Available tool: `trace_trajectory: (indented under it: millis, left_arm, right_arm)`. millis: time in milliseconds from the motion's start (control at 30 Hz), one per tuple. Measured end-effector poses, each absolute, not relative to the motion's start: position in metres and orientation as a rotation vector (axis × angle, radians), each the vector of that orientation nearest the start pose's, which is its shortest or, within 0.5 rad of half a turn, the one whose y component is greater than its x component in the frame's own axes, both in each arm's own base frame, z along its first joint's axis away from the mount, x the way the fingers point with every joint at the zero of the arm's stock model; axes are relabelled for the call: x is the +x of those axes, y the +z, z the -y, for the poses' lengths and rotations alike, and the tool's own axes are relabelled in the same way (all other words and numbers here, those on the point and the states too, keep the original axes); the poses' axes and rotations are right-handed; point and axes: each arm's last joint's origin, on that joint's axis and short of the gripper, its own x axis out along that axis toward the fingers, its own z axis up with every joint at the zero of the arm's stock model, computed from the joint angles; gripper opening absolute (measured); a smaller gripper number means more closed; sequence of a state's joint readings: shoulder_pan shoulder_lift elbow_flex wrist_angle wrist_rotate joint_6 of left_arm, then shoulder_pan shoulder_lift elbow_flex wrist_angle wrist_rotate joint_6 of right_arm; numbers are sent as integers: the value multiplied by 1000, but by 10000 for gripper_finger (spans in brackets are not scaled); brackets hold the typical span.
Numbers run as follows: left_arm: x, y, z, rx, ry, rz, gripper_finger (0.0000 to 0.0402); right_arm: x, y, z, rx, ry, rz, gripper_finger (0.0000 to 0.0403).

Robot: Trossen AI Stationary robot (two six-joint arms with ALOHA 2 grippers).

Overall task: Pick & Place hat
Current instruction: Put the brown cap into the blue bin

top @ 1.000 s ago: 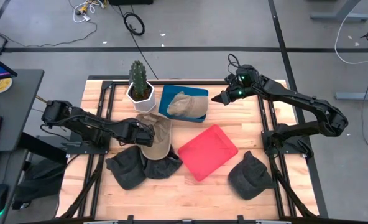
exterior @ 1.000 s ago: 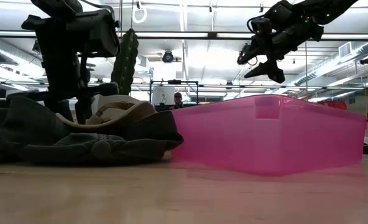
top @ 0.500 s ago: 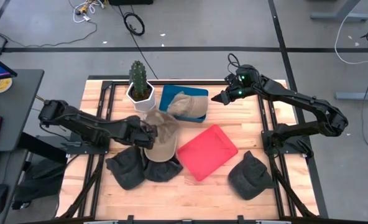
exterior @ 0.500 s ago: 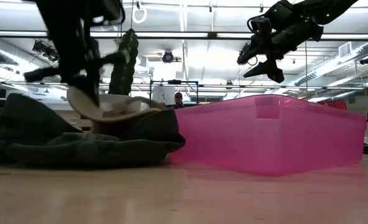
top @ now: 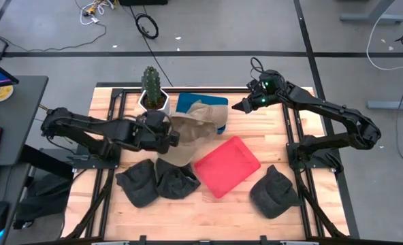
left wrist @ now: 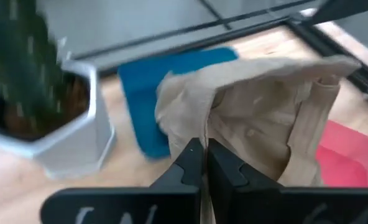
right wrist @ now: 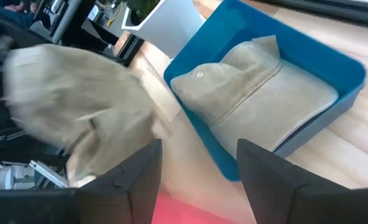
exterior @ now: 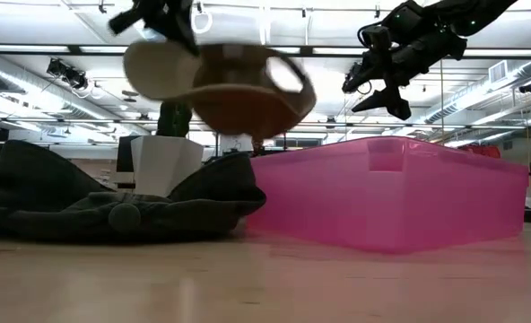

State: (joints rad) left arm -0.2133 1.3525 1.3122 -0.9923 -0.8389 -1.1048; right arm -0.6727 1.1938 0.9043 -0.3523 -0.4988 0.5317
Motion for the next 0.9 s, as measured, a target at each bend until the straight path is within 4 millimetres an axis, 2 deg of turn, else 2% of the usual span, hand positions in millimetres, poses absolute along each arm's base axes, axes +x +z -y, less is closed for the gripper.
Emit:
trace_trajectory:
  millis: [100,300,633,900]
  left_arm:
    - [255,361,36,-352,893,-456,8]
    - [260,407,49,-66,840,-306,8]
    - [271,469,55,159,779,-31,8]
    - [268,504,50,300,640,242,8]
  right_arm:
    - [200,281,150,896,-301,-473,210]
    - [192,283,159,938,-268,-437,210]
    - [192,297,164,1045,-49,-339,210]
    - [196,315,165,1114,116,-249,210]
